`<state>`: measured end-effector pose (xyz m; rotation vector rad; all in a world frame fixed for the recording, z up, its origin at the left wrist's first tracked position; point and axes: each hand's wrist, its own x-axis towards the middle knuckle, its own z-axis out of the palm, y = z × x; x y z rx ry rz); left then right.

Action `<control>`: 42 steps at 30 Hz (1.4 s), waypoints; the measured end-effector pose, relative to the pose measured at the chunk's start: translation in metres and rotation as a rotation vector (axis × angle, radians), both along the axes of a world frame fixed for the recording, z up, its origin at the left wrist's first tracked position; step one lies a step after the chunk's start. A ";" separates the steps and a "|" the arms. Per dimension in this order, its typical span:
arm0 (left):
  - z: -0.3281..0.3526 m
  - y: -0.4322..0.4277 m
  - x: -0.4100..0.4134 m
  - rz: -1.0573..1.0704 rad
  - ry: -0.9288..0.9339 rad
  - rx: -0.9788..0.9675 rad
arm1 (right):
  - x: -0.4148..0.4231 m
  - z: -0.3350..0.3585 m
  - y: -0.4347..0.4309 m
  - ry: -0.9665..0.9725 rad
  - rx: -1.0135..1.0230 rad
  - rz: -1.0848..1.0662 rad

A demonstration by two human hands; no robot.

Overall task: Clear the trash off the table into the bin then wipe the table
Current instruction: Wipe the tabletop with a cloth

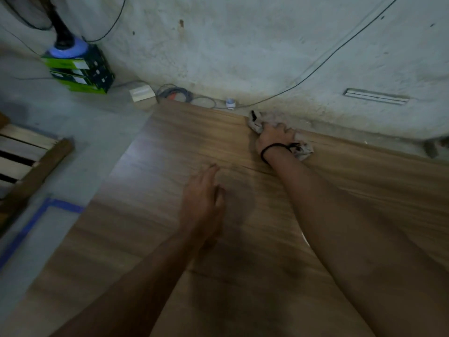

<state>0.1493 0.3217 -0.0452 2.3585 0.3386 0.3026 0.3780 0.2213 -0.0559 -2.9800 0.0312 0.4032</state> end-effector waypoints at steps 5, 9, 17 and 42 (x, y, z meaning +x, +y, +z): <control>-0.028 0.101 -0.004 0.042 0.146 0.287 | -0.013 0.000 0.082 0.004 0.058 0.101; -0.044 0.120 -0.006 0.031 0.089 0.322 | -0.016 -0.002 0.131 -0.020 0.069 0.152; -0.045 0.114 -0.007 0.062 0.023 0.300 | -0.017 -0.003 0.219 -0.019 0.073 0.318; -0.033 0.107 -0.018 0.163 -0.110 0.420 | -0.045 0.020 0.135 0.244 0.175 0.979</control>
